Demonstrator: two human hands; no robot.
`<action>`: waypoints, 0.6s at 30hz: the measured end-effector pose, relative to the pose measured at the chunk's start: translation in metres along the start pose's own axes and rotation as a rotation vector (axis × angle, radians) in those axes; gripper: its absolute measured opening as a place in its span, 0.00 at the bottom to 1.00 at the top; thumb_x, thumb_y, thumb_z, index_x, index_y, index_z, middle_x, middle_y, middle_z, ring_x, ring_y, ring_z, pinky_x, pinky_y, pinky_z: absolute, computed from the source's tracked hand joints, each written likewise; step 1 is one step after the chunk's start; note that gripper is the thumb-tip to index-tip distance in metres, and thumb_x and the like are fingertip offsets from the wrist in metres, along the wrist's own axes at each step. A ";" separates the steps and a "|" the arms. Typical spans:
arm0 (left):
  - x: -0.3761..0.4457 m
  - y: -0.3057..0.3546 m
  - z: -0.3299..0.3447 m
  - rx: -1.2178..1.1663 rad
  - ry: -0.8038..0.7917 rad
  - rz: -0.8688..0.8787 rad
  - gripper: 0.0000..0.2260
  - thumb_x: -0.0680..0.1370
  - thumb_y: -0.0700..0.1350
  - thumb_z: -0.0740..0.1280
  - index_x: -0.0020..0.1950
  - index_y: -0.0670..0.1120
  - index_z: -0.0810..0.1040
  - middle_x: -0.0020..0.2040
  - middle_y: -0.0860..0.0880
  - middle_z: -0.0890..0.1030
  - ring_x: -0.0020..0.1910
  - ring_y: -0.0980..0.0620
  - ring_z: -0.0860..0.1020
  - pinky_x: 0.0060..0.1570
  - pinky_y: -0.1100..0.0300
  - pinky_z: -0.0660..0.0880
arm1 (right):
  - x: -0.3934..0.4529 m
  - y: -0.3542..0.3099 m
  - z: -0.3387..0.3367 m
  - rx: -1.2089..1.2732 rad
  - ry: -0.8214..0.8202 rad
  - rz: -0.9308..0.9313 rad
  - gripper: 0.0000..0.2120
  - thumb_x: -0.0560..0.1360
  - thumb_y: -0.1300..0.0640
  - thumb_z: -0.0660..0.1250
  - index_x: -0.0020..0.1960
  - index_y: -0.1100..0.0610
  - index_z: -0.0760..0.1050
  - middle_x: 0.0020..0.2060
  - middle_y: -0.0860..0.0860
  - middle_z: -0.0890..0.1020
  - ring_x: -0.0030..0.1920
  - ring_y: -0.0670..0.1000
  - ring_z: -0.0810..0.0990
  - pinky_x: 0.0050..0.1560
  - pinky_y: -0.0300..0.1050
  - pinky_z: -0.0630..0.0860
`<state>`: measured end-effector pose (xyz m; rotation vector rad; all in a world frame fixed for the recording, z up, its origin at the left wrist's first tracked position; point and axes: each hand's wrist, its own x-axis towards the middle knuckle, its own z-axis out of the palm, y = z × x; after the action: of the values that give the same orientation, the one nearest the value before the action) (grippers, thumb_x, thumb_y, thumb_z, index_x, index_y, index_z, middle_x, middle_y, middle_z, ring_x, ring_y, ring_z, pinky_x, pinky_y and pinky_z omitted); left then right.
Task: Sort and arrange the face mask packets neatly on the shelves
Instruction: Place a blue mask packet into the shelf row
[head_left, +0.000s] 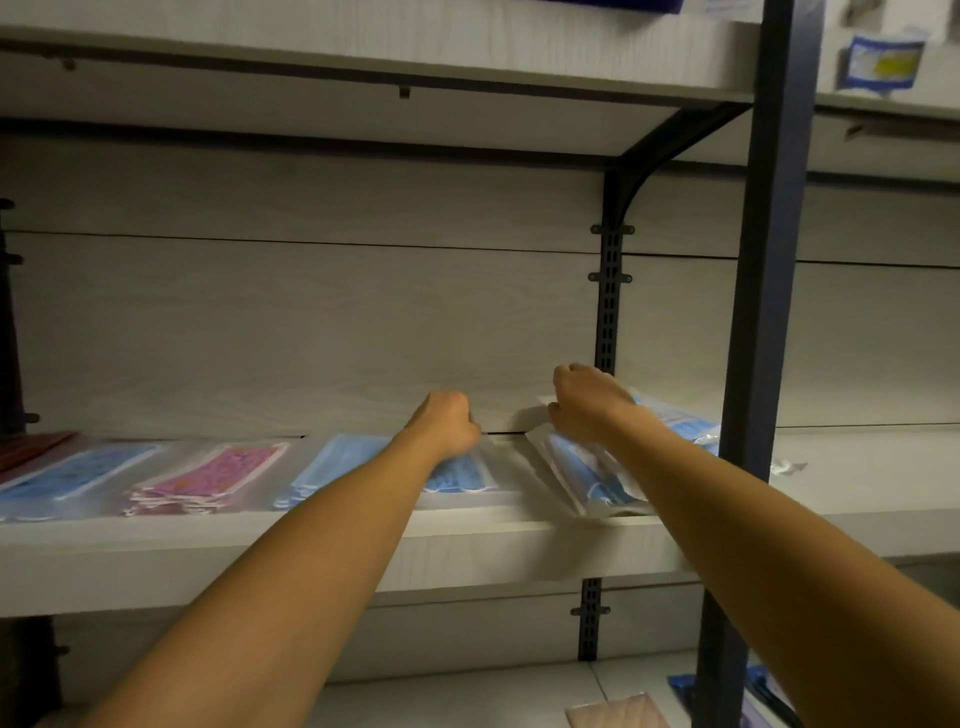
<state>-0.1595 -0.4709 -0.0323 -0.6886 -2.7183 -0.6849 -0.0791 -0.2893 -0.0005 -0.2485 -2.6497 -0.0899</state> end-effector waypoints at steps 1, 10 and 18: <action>0.001 0.007 0.003 -0.037 0.000 0.000 0.10 0.77 0.41 0.64 0.49 0.37 0.84 0.48 0.37 0.84 0.50 0.39 0.81 0.51 0.51 0.80 | -0.001 0.004 -0.002 -0.009 0.000 0.014 0.14 0.80 0.57 0.61 0.64 0.61 0.72 0.61 0.58 0.76 0.59 0.60 0.77 0.53 0.49 0.73; 0.003 0.068 0.035 -0.881 -0.263 -0.338 0.03 0.81 0.36 0.63 0.50 0.39 0.76 0.42 0.39 0.78 0.37 0.40 0.81 0.41 0.44 0.82 | -0.014 0.034 -0.008 -0.005 0.013 0.121 0.15 0.81 0.59 0.60 0.66 0.62 0.70 0.63 0.60 0.75 0.61 0.60 0.77 0.54 0.48 0.74; 0.019 0.087 0.044 -1.143 -0.422 -0.638 0.24 0.76 0.43 0.74 0.69 0.43 0.69 0.61 0.36 0.78 0.52 0.36 0.83 0.53 0.41 0.81 | -0.017 0.041 -0.008 0.010 0.016 0.149 0.15 0.79 0.61 0.61 0.65 0.61 0.71 0.61 0.60 0.76 0.58 0.59 0.77 0.59 0.51 0.77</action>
<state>-0.1373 -0.3741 -0.0308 -0.0806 -2.6686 -2.5676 -0.0532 -0.2528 -0.0008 -0.4384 -2.6061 -0.0305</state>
